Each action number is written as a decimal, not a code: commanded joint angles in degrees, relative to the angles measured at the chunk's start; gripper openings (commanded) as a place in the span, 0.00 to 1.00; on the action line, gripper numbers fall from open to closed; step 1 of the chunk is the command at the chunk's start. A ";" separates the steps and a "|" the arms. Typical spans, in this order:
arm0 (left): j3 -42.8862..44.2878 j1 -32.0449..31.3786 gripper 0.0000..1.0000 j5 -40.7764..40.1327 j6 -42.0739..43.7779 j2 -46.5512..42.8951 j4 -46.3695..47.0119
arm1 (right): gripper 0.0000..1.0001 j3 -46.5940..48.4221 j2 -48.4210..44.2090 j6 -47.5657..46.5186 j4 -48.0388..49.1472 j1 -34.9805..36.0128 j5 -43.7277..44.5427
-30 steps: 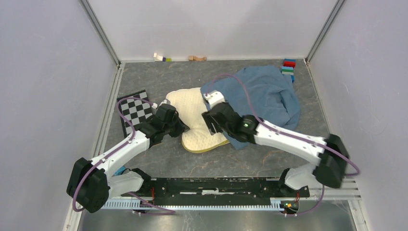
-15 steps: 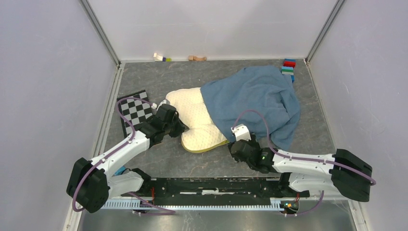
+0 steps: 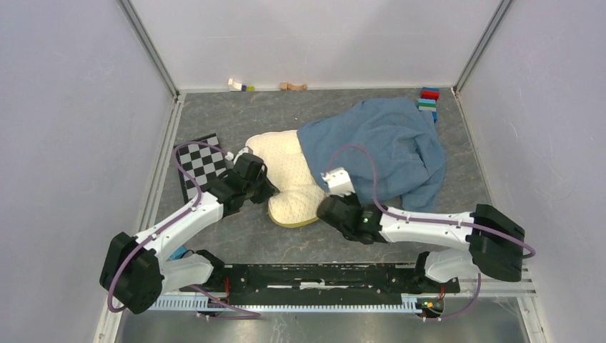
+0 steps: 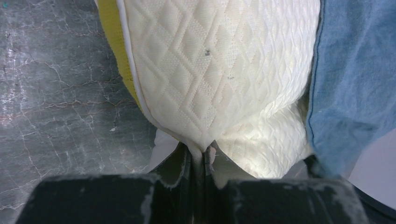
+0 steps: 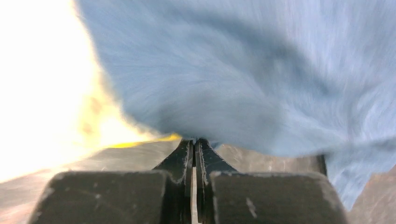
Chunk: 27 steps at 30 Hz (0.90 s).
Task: Put the pillow into the pillowcase
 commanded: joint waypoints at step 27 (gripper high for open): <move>34.28 -15.45 1.00 -3.12 16.43 -6.51 -24.67 | 0.00 59.67 29.86 -23.30 -8.36 -19.50 -26.31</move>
